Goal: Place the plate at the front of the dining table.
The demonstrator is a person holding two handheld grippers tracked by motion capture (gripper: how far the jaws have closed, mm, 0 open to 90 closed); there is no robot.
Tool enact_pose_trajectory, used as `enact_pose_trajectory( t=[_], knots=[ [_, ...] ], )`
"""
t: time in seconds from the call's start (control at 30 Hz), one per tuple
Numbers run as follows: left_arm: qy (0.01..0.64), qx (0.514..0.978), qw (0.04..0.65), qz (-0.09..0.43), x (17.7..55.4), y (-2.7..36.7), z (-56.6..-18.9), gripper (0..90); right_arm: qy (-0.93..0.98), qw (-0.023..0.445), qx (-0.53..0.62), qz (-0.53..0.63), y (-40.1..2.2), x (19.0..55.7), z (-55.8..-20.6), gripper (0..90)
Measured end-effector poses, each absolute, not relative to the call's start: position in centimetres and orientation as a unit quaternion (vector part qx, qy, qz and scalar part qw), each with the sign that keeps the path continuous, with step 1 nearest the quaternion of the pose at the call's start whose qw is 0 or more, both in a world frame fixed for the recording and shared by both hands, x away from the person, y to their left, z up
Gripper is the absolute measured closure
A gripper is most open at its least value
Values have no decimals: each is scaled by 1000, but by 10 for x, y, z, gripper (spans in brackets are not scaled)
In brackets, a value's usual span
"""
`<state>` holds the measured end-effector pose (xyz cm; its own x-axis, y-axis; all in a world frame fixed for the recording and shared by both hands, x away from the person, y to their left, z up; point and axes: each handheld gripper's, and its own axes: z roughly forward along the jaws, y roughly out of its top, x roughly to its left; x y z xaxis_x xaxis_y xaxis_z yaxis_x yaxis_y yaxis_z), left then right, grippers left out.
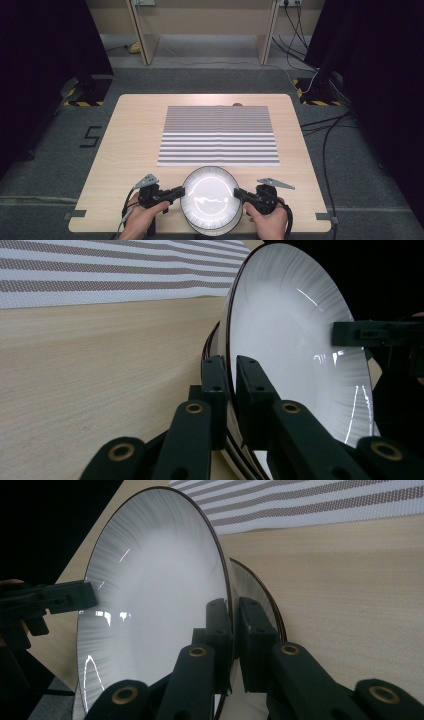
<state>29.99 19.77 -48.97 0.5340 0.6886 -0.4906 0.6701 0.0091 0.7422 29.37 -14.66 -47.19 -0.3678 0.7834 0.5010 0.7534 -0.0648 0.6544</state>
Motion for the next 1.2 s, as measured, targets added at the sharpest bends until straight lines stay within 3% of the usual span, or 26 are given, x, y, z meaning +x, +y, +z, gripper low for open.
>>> enact_pose_trajectory(
  t=[0.33, 1.2],
  knots=[
    [474, 707, 524, -31, 312, 191, -497, 799, 683, 20, 550, 480, -149, 293, -475, 850],
    [433, 718, 544, 43, 318, 193, -481, 835, 706, 99, 502, 490, -139, 297, -458, 858]
  ],
)
